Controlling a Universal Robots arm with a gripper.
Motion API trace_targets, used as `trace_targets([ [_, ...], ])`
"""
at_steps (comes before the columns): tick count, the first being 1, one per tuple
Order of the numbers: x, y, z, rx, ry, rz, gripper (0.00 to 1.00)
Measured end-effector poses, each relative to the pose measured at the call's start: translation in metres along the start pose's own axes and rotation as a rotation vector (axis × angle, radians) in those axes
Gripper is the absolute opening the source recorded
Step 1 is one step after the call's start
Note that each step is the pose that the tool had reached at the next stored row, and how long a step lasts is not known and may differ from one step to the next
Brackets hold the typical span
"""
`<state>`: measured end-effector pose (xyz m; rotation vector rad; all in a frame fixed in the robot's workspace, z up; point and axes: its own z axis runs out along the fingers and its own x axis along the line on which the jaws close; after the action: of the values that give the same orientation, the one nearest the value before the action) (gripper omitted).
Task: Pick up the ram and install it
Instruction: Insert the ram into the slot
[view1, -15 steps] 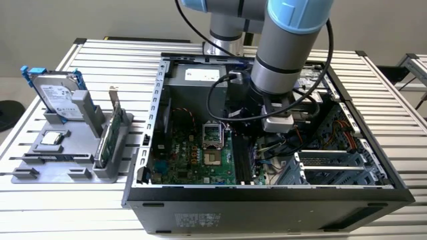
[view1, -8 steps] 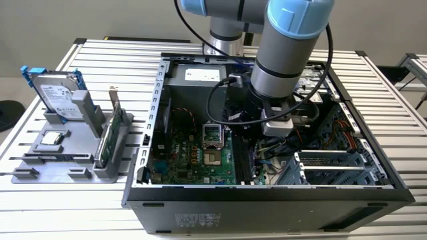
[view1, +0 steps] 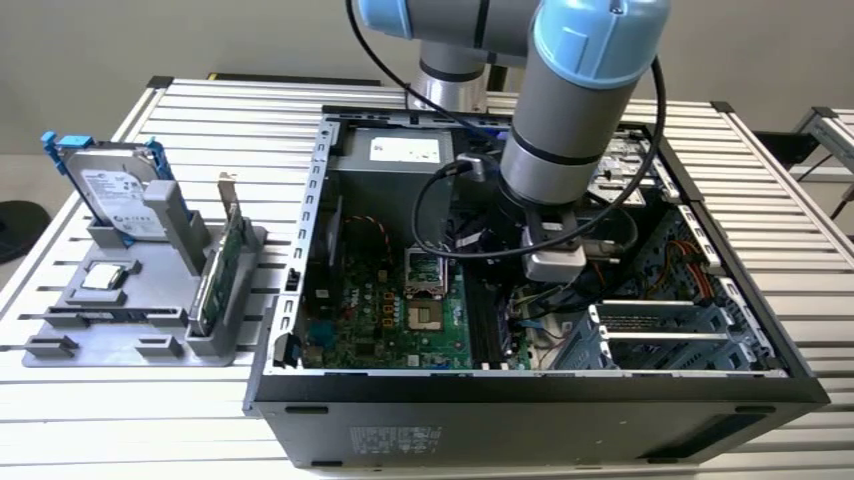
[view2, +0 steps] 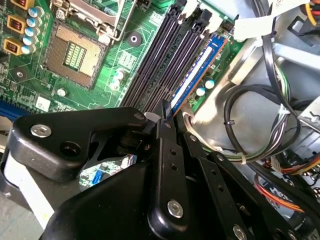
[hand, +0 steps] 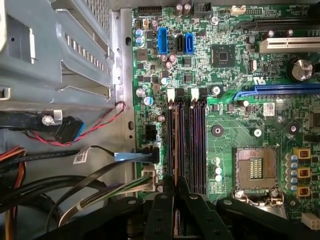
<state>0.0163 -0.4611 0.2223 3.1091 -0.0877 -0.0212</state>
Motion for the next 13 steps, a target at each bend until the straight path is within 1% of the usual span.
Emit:
trace_targets([
  [4, -0.001, 0.0009, 0.0011, -0.0001, 0.0002, -0.004, 0.0],
  [13, -0.001, 0.0016, 0.0067, -0.0005, 0.0001, -0.004, 0.0],
])
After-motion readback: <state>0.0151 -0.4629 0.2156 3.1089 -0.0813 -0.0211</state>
